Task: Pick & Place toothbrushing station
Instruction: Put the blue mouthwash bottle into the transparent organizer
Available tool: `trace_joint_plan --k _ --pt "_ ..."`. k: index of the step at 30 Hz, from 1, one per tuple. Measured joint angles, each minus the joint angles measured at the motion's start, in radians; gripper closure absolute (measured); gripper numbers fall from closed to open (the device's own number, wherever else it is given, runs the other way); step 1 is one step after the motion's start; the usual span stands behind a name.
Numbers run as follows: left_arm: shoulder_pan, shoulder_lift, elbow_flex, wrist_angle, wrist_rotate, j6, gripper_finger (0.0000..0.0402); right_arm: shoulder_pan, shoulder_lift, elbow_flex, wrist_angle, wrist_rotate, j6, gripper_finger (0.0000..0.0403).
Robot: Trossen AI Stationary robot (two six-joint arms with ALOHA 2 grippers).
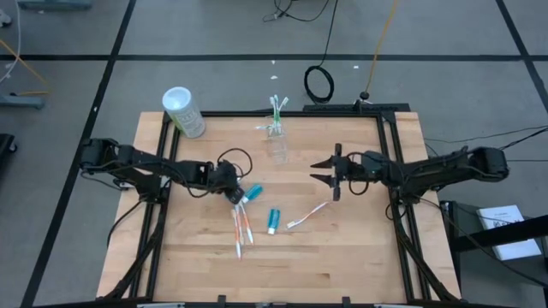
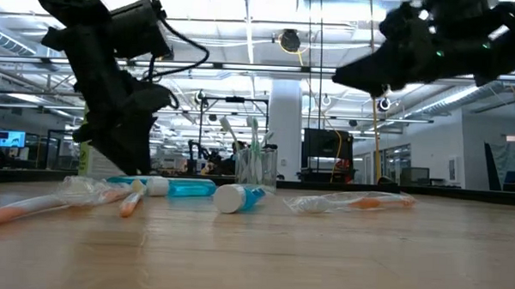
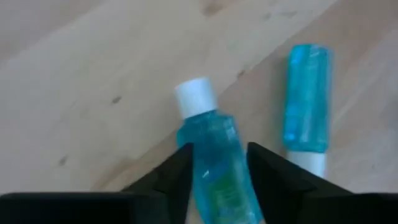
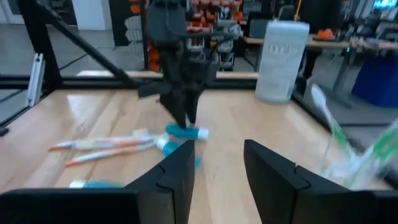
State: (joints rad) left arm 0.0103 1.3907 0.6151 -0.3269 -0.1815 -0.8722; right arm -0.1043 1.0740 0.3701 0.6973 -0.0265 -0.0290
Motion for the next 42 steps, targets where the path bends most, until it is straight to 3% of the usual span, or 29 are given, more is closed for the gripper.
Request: trace_joint_plan --k 4,8,22,38,42 --pt "0.027 0.000 0.000 -0.044 0.122 -0.010 0.0179 0.000 -0.006 -0.053 0.087 0.000 0.014 0.0271" --pt "0.034 0.000 0.000 -0.040 0.238 -0.083 0.0144 0.000 -0.015 -0.068 0.143 0.000 0.006 0.0271" --pt "-0.019 0.060 0.004 -0.085 0.067 -0.182 0.0135 0.000 -0.016 -0.070 0.129 0.000 -0.001 0.0271" --pt "-0.021 0.106 0.004 -0.064 0.006 -0.012 0.0137 0.000 -0.016 -0.070 0.129 0.000 -0.002 0.0271" --pt "-0.030 0.107 0.002 -0.070 -0.004 0.023 0.0164 0.000 -0.016 -0.070 0.129 0.000 -0.001 0.0271"
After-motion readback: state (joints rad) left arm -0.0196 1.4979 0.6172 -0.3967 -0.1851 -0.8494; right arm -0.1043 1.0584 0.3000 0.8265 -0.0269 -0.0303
